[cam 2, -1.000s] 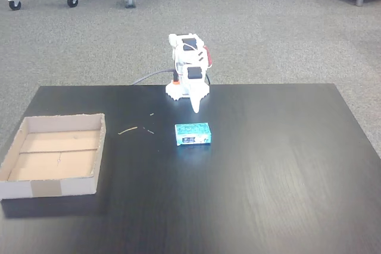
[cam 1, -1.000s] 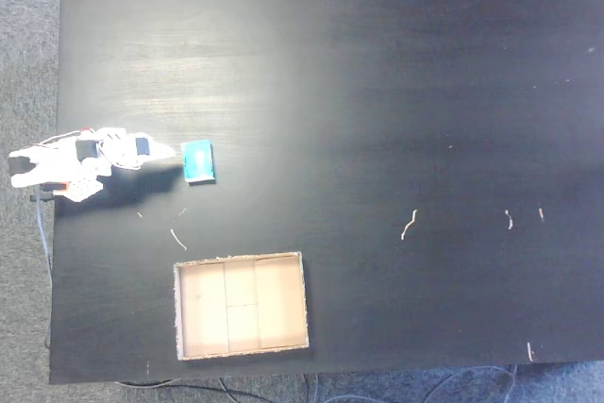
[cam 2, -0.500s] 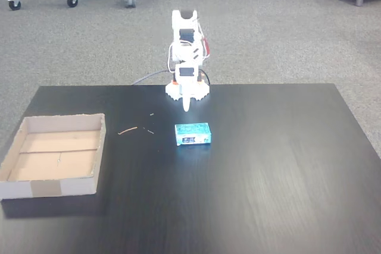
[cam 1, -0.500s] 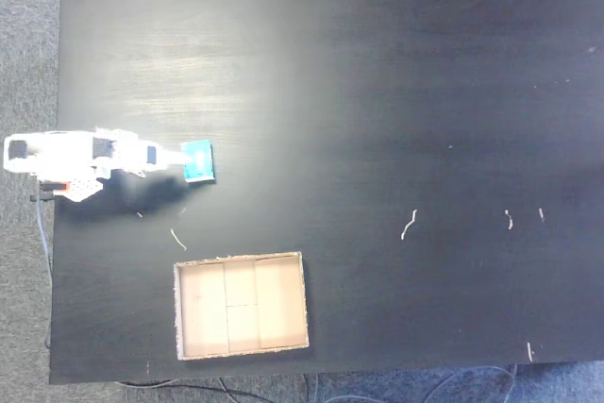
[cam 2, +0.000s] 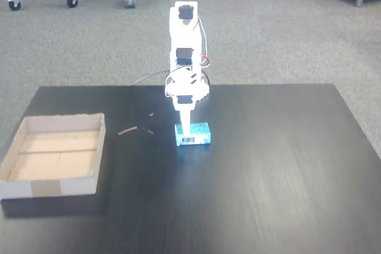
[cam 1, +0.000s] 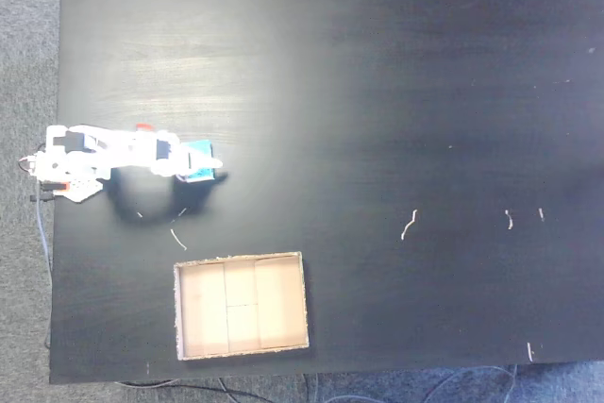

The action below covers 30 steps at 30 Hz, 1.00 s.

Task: Pick the green block and drop it in the box on the right.

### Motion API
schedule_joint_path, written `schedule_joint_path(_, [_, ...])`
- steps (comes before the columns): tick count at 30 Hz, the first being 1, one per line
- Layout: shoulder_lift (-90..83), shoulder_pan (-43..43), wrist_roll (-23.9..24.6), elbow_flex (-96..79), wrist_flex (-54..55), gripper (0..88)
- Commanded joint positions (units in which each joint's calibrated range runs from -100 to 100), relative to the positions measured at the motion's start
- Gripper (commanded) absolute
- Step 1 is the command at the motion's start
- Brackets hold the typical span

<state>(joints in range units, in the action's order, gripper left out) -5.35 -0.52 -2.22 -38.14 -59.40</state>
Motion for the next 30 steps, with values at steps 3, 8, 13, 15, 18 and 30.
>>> schedule_joint_path(3, [11.9, 1.1, -0.6, 13.9, -3.7, 38.1])
schedule_joint_path(8, [7.3, 0.9, -0.8, 11.3, -3.2, 23.6])
schedule_joint_path(13, [-9.0, -1.9, -1.6, 6.2, -4.7, 19.6])
schedule_joint_path(15, [-17.0, -3.9, -2.0, 5.7, -6.6, 18.4])
schedule_joint_path(18, [-27.1, -10.8, -3.0, 8.9, -8.2, 17.0])
schedule_joint_path(30, [23.4, -51.3, -6.5, 77.6, -2.9, 16.7])
